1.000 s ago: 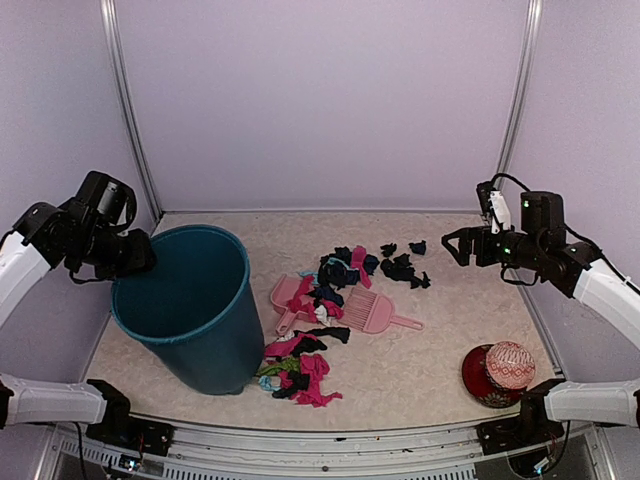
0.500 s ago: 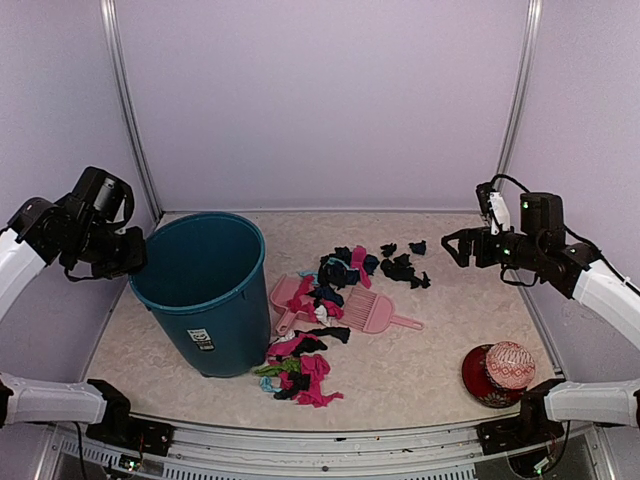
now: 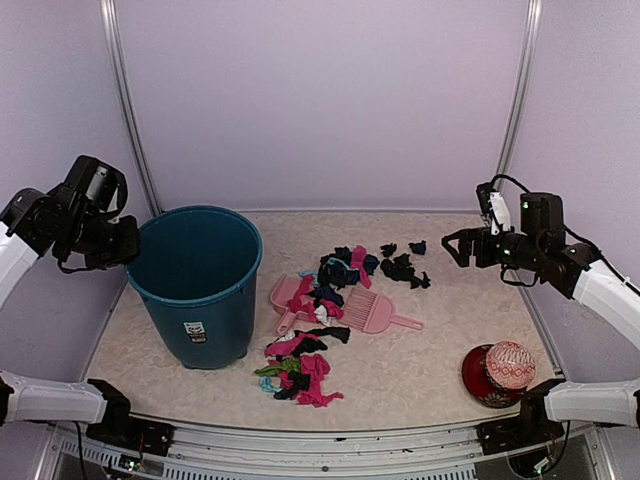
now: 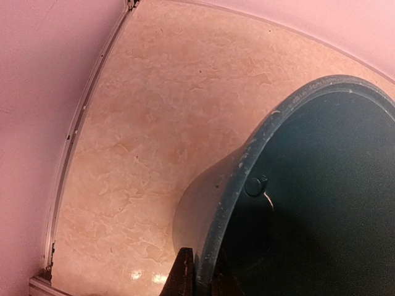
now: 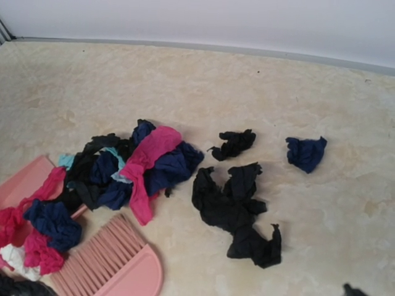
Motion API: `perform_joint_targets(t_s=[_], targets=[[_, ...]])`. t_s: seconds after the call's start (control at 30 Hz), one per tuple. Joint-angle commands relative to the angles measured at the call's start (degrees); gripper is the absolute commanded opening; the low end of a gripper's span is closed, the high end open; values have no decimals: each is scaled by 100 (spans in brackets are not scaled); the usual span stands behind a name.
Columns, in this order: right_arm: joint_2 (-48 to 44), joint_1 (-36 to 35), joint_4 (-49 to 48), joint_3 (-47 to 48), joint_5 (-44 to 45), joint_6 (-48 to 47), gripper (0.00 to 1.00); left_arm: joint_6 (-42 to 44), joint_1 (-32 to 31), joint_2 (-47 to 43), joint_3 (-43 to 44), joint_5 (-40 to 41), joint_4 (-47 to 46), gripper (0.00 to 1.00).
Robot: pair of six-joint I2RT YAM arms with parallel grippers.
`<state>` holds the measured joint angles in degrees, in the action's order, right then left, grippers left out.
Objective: Sweep away the paper scraps from the table
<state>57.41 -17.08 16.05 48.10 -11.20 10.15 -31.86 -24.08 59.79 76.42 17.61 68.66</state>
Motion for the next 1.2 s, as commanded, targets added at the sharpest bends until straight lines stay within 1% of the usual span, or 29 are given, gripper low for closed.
perform_joint_targets(t_s=[0.0,0.33,0.6,0.77,0.9,1.17], targets=[[-176,-53,40,70,173,46,100,65,8,26,391,282,-240,0],[-388,-53,239,232,420,113,100,133,10,184,974,497,-708,0],[-526,-51,341,249,477,137,100,201,26,478,1525,748,-1470,0],[-650,-54,355,197,514,160,100,280,97,864,1812,781,-2027,0],[-754,-55,383,140,530,199,100,355,197,1224,2028,696,-2500,0],[-970,-50,363,-75,474,307,100,400,599,2007,2295,96,-3135,0]])
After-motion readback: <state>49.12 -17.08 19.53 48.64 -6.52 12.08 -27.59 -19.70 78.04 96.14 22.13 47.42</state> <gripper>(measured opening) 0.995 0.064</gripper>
